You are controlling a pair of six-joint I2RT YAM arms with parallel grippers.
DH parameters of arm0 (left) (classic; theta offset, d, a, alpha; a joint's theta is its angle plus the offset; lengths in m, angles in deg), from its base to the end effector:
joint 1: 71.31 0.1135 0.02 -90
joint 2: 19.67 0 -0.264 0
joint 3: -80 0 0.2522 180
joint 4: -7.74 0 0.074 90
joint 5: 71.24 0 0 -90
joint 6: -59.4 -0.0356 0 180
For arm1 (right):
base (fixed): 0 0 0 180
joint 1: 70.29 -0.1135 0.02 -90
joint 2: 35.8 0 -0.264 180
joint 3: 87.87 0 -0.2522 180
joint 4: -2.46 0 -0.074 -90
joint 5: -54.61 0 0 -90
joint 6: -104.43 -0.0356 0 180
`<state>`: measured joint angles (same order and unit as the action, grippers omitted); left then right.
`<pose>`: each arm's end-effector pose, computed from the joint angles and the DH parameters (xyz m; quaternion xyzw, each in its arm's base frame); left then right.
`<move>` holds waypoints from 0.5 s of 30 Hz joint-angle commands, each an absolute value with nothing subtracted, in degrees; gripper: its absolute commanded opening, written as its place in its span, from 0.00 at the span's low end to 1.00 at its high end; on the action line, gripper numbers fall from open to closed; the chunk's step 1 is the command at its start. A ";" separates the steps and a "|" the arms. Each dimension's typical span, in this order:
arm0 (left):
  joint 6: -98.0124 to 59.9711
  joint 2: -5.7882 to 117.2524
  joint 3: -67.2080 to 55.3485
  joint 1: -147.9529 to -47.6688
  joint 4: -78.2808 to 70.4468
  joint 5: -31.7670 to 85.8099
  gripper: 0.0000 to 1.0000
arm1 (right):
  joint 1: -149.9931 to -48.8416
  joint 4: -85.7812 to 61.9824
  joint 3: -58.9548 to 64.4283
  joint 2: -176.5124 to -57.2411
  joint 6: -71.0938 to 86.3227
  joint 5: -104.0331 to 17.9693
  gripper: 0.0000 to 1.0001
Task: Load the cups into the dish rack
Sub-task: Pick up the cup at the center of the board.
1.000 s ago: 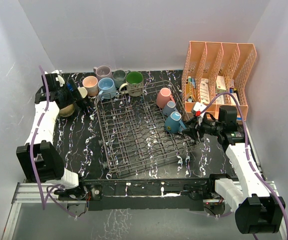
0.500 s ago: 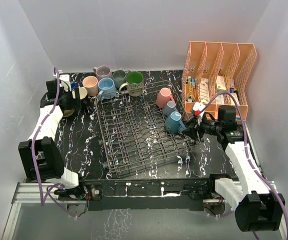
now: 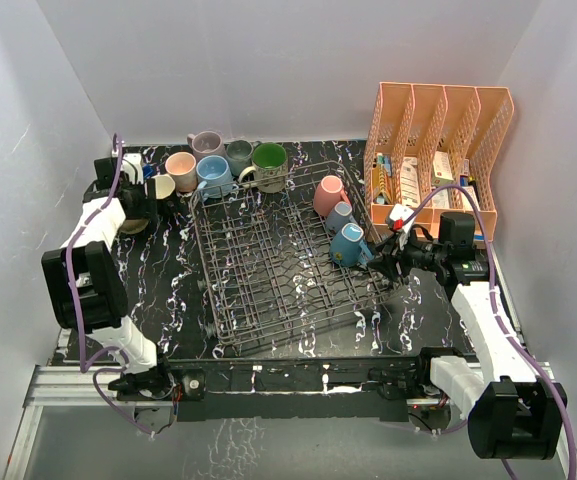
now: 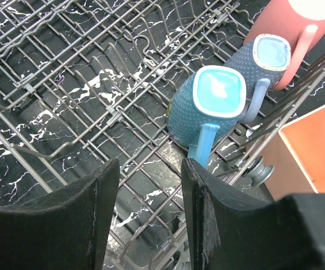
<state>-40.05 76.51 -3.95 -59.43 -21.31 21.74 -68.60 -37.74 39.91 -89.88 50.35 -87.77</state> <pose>0.3695 0.0758 0.2503 -0.0086 0.9107 0.0530 0.4096 0.1890 0.0226 0.2550 -0.4127 0.7309 0.2642 0.4751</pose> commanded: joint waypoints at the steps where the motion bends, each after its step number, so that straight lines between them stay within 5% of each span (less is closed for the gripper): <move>1: -40.01 76.33 -6.63 -58.81 -21.92 23.45 0.64 | -68.10 -35.62 39.80 -89.85 50.73 -88.46 0.50; 15: -39.35 80.58 -8.69 -58.33 -22.99 24.07 0.62 | -67.70 -35.70 39.92 -89.99 50.73 -88.79 0.50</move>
